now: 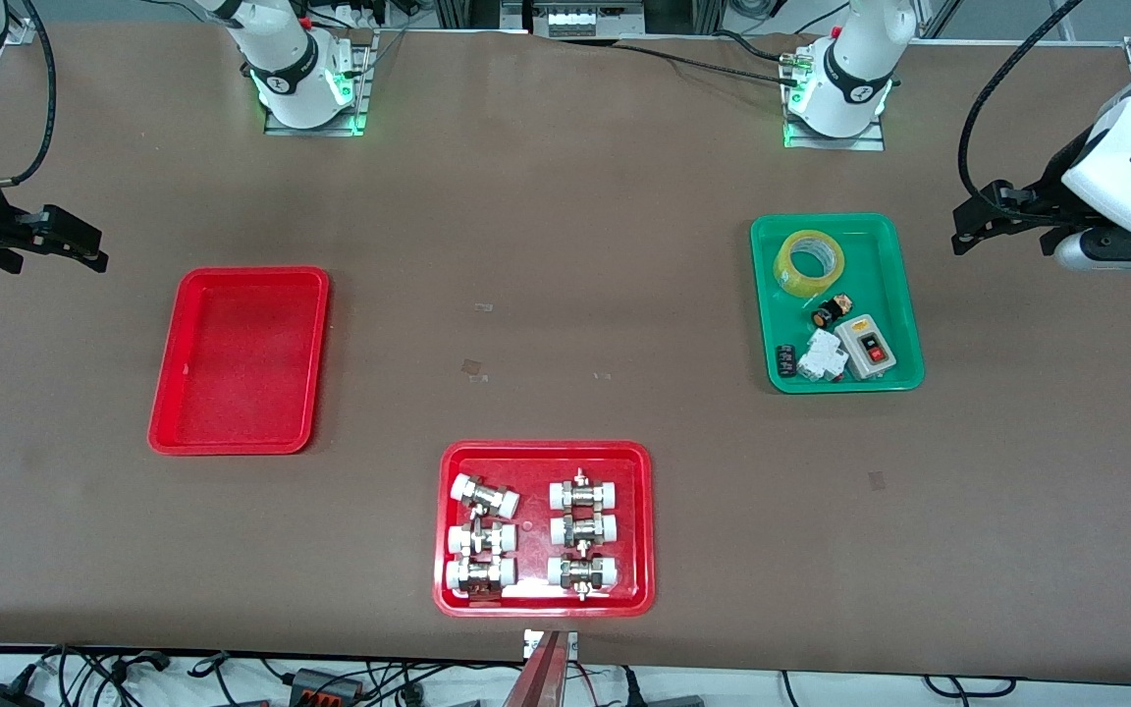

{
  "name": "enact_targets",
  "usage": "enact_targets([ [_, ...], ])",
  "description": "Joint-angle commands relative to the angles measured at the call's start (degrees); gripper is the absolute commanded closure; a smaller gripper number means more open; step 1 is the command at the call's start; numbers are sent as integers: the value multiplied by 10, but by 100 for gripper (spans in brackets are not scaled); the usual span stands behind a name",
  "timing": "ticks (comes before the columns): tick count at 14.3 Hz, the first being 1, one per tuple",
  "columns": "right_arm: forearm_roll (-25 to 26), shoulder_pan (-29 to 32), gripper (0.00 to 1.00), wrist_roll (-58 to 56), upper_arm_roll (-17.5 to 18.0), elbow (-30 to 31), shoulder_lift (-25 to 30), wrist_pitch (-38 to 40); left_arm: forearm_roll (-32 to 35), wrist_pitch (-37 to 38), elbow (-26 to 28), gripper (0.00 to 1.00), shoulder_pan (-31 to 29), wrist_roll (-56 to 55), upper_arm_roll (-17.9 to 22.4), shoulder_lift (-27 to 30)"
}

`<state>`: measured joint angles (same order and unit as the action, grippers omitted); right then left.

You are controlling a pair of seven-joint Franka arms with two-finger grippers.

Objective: Left arm passes tape to right arm into tray
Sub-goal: 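Lower the left gripper onto the yellow tape roll in the green tray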

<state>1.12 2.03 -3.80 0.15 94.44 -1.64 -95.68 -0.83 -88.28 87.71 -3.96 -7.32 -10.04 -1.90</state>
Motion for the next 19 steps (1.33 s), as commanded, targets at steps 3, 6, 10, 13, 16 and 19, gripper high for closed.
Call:
enact_targets([
  [3, 6, -1, 0, -12, -2, 4, 16, 8, -3, 12, -14, 0, -3, 15, 3, -6],
  [6, 6, -1, 0, -12, -2, 4, 16, 8, -5, 18, -1, 0, -3, 16, 2, -4],
  [10, 5, -1, 0, -11, -1, 4, 16, 7, -11, 33, 94, 0, 4, 15, -3, -5],
  [13, 3, -2, 0, -11, 1, 3, 15, 1, -13, -12, 209, 0, 3, 10, -3, -6],
  [16, 2, -2, 0, -10, 2, 2, 12, 1, -13, -123, 356, 0, -5, 10, -2, -6],
  [19, 0, -2, 0, -10, 3, -1, 11, 1, -18, -245, 455, 0, -13, 8, -3, -28],
])
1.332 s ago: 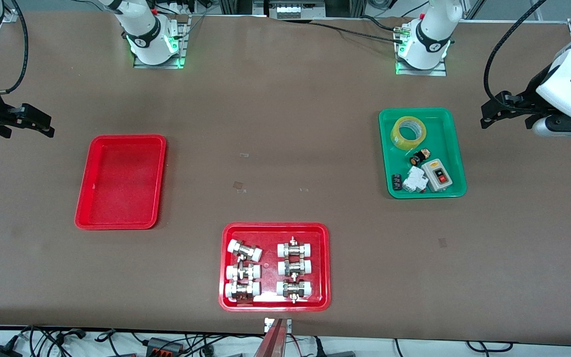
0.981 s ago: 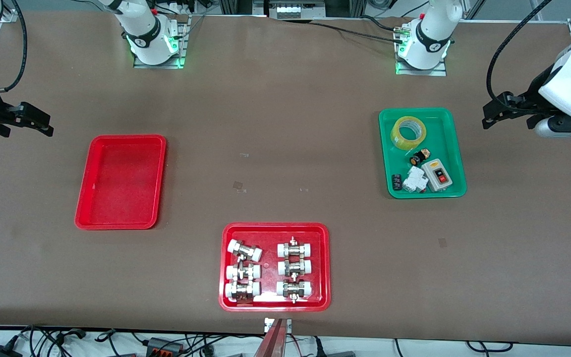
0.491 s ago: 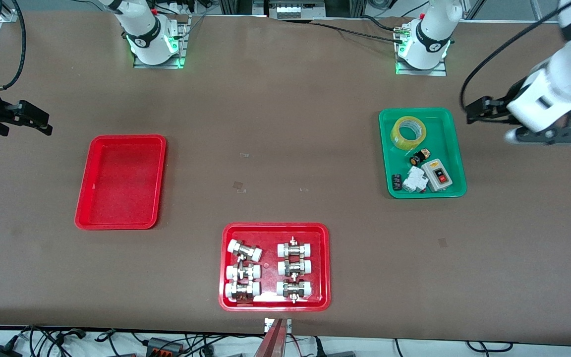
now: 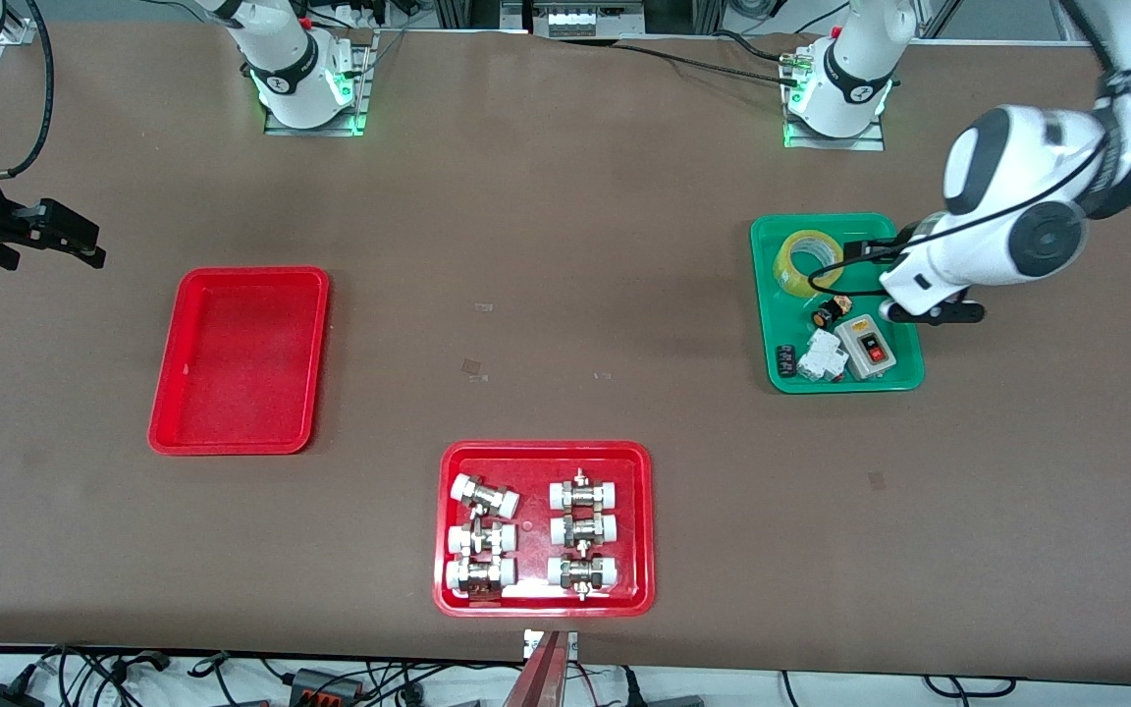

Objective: Left arm passes tape to right arm into tray
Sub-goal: 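Lower the left gripper onto the yellow tape roll in the green tray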

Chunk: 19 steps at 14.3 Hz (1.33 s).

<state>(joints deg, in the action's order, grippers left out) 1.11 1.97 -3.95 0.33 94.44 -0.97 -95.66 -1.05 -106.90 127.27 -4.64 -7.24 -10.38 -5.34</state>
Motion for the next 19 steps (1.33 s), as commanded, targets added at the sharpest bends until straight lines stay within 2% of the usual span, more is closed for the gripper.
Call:
enact_targets([
  [1, -1, -1, 0, -9, 1, -1, 4, 0, -19, -69, 66, 0, -10, 7, 0, -15],
  [3, -1, 0, 0, -9, 0, -1, 4, 0, -54, -73, 69, 0, -26, 8, 0, -47],
  [6, -1, 1, 0, -9, -1, -1, 0, 0, -59, -155, 108, 0, -25, 9, 0, -66],
  [9, -1, 1, 0, -9, -1, -1, -1, 0, -59, -171, 116, 3, -23, 13, 0, -74],
  [10, -1, 2, 0, -9, -2, -1, -1, 0, -59, -170, 116, 14, -24, 14, 0, -74],
  [12, -1, 3, 0, -9, -2, -1, -4, 0, -59, -164, 116, 53, -22, 14, -1, -74],
  [13, -1, 2, 0, -9, -2, -1, -4, 0, -59, -163, 116, 65, -23, 14, -1, -74],
  [18, -1, 3, 0, -9, -3, -2, -4, 1, -60, -148, 114, 97, -21, 20, -2, -74],
  [19, -1, 2, 0, -9, -3, -1, -4, 1, -60, -148, 114, 99, -21, 21, -2, -74],
])
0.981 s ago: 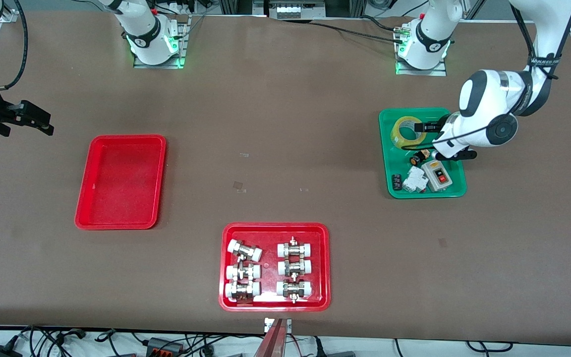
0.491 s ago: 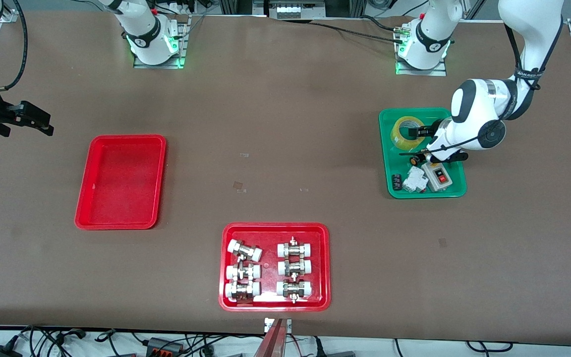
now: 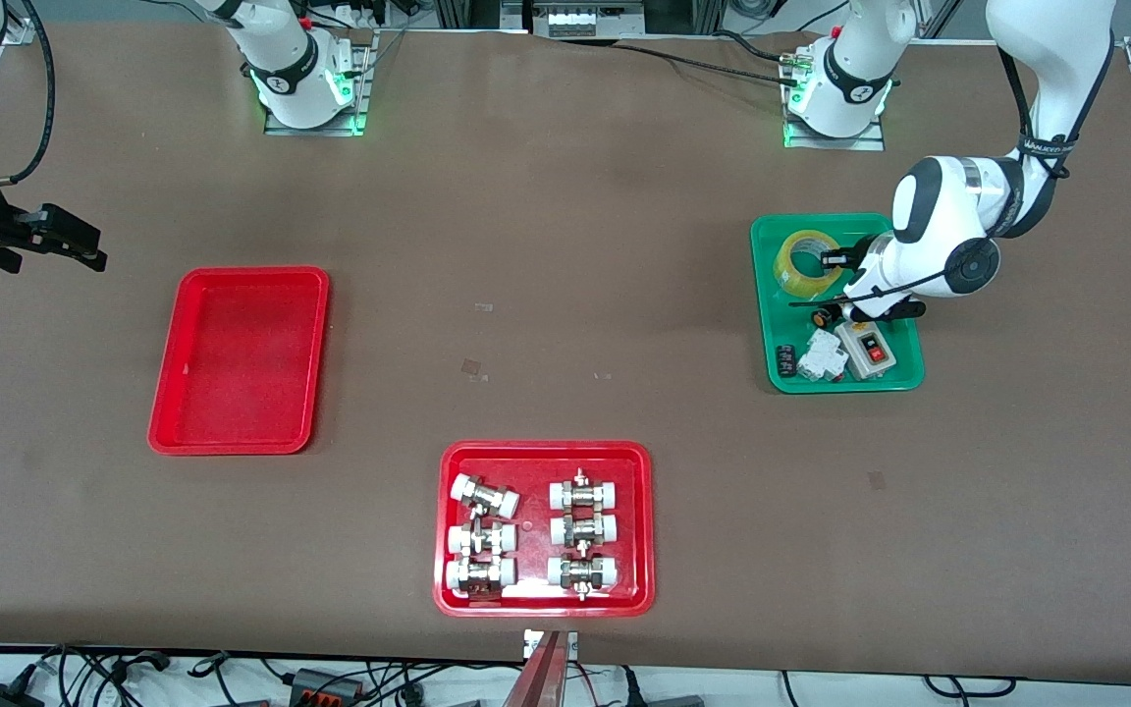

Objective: Left arm passes tape to right arm into tray
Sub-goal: 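Grasp the tape roll with the left gripper and lift it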

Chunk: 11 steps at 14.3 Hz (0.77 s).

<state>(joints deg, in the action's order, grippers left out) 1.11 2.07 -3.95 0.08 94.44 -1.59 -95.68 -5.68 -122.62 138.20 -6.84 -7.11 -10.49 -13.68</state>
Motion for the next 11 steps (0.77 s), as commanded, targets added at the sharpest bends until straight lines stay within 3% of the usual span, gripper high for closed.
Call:
enact_targets([
  [1, -1, 1, 0, -9, -1, -1, 2, 1, -14, 10, 5, 99, 1, 24, -1, 9],
  [4, -1, 2, 0, -9, -1, -2, 3, 3, -14, 36, -13, 99, -1, 56, 0, 16],
  [8, -2, 2, 0, -4, -1, -2, 2, 1, -14, 208, -168, 99, 6, 68, 0, 15],
  [11, -1, 0, 0, -4, -1, -5, 2, 1, -27, 291, -264, 99, 27, 54, -24, 15],
])
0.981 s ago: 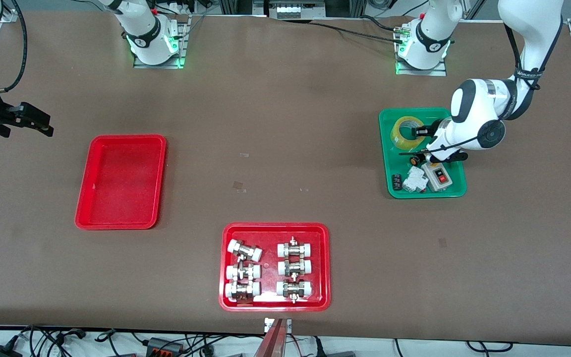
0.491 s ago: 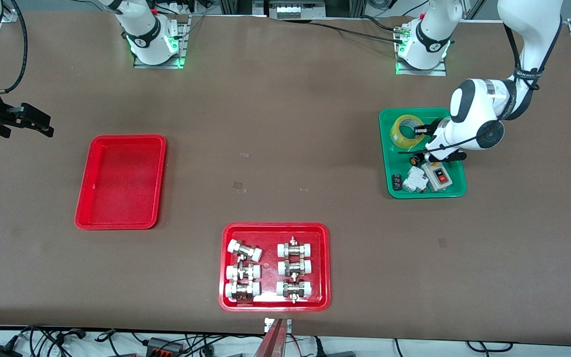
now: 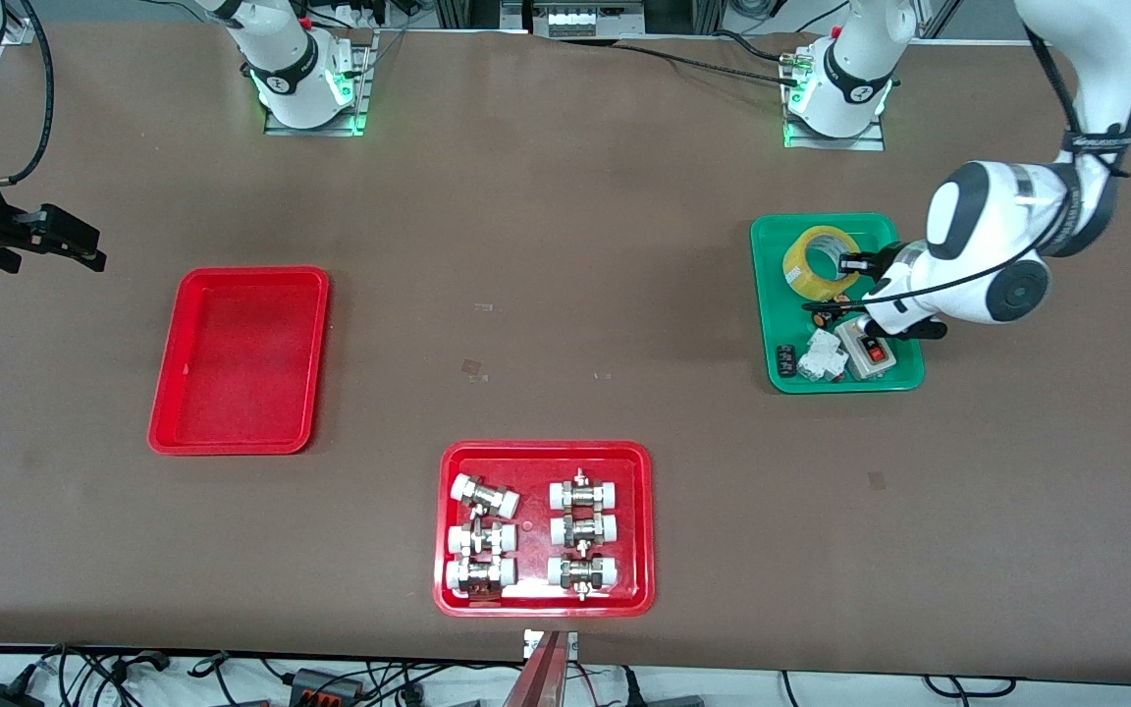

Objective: Left arm passes tape to right arm into tray
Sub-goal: 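Grasp the tape roll with the left gripper and lift it, then carry the tape with the left gripper while the right gripper reaches toward it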

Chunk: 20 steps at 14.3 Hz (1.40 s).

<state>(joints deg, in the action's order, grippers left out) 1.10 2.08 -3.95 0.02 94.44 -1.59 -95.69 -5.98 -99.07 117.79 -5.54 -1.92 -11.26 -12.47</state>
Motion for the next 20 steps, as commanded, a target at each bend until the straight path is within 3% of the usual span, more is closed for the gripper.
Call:
enact_targets([
  [1, -1, 0, 0, -4, 0, -6, 2, 2, -52, 89, -94, 99, 14, -12, -39, 3],
  [3, -3, 1, 0, -4, 0, -6, -3, -3, -105, 135, -160, 100, 15, -59, -82, 3],
  [7, -33, -1, 0, -4, 2, -7, -21, -11, -235, 136, -270, 100, 24, -207, -172, -15],
  [9, -75, -1, 0, -5, 2, -11, -24, 0, -325, 127, -306, 100, 39, -227, -175, -33],
  [11, -104, -5, 0, -4, 5, -10, -26, 17, -371, 75, -312, 100, 64, -238, -174, -40],
  [13, -107, -42, 0, -10, 6, -9, -40, 23, -414, 22, -312, 100, 71, -282, -175, -45],
  [15, -118, -61, 0, -10, 6, -17, -50, 44, -448, 18, -322, 100, 75, -315, -174, -62],
  [17, -173, -80, 0, -37, 9, -17, -48, 50, -462, 17, -342, 100, 76, -332, -174, -79],
  [20, -296, -110, 0, -27, 9, -23, -50, 39, -461, 19, -346, 100, 67, -336, -174, -82],
])
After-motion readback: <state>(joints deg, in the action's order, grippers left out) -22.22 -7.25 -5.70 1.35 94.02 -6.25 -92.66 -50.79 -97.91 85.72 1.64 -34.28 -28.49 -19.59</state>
